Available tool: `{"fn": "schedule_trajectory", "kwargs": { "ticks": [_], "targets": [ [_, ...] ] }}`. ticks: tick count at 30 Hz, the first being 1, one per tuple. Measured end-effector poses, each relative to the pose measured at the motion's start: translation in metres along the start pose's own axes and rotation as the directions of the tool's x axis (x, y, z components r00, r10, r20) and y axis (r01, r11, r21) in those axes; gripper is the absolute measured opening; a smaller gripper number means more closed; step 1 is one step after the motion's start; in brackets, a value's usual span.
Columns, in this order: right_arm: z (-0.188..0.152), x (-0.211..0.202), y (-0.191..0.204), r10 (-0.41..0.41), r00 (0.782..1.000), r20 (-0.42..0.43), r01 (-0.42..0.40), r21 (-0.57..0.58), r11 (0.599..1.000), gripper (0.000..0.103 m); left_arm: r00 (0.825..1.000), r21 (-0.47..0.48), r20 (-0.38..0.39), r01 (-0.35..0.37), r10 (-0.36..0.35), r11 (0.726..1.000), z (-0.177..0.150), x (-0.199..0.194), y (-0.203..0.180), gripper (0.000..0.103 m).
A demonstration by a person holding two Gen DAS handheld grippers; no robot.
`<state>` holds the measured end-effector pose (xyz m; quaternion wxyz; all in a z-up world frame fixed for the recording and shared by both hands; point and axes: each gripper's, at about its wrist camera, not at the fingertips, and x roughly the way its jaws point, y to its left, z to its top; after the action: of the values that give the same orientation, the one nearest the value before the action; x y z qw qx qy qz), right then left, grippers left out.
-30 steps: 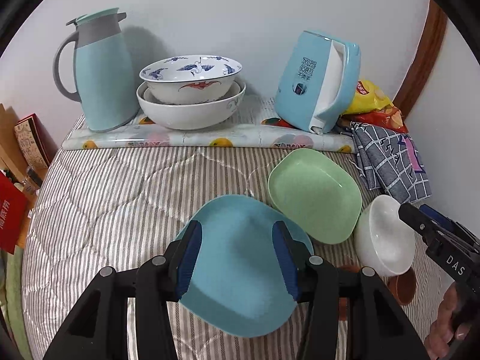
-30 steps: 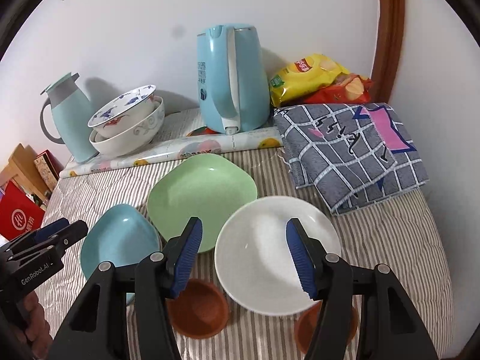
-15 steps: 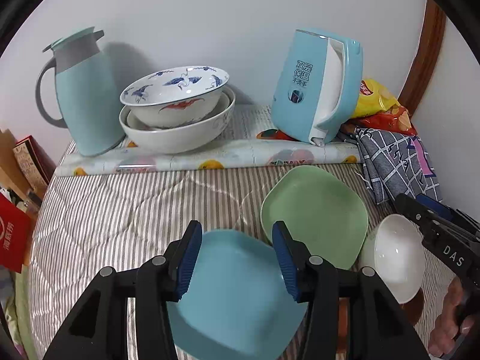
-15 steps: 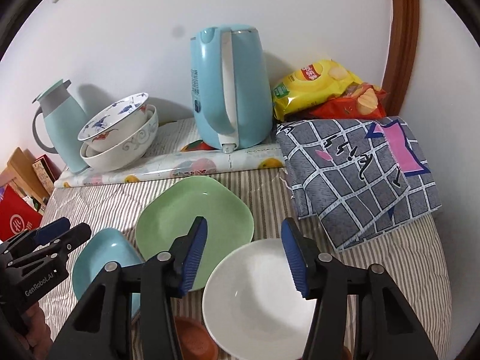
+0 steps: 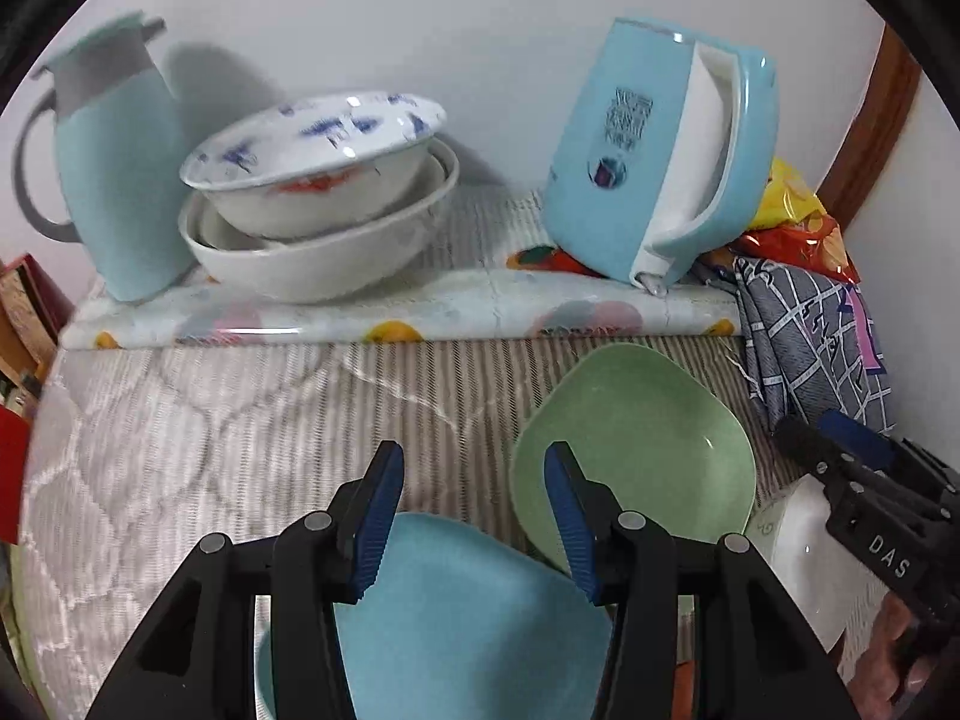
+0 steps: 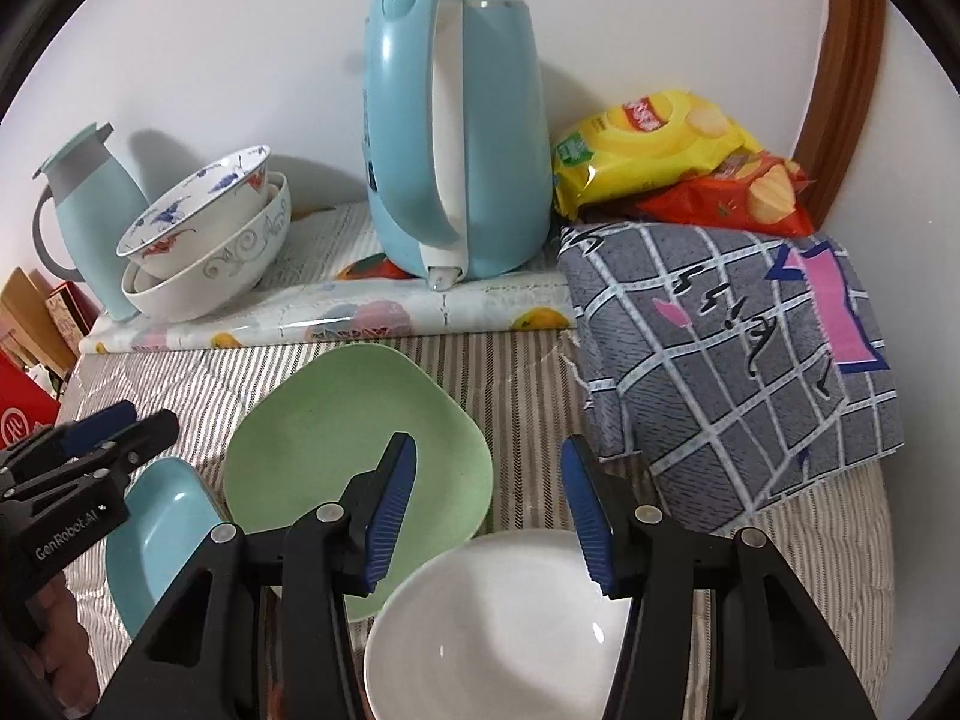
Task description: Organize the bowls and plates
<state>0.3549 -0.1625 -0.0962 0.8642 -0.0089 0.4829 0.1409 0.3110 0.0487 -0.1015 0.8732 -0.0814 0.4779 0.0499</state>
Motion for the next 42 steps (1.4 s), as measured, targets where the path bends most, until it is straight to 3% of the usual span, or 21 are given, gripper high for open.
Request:
{"fn": "schedule_trajectory", "kwargs": {
  "ticks": [13,20,25,32,42],
  "targets": [
    [0.003,0.040,0.008,-0.026,0.996,-0.080,0.022,-0.055,0.998,0.040,0.999,0.041,-0.043,0.010,-0.008,0.999,0.009,0.037,-0.015,0.043],
    [0.005,0.060,0.010,-0.049,0.990,-0.132,0.039,-0.077,0.996,0.028,0.996,0.050,-0.088,0.002,0.003,0.999,0.010,0.059,-0.021,0.028],
    [0.006,0.073,0.012,-0.058,0.985,-0.160,0.044,-0.090,0.995,0.012,0.995,0.060,-0.104,0.009,-0.003,0.998,0.011,0.072,-0.025,0.015],
    [0.013,0.059,0.012,-0.052,0.995,-0.088,0.046,-0.071,0.996,0.010,0.999,0.059,-0.033,0.013,-0.011,0.998,0.016,0.052,-0.025,0.014],
    [0.019,0.013,0.022,-0.027,1.000,-0.004,0.027,-0.054,0.998,0.010,0.999,0.053,0.033,0.018,-0.019,0.998,0.015,-0.005,-0.015,0.014]
  ]
}}
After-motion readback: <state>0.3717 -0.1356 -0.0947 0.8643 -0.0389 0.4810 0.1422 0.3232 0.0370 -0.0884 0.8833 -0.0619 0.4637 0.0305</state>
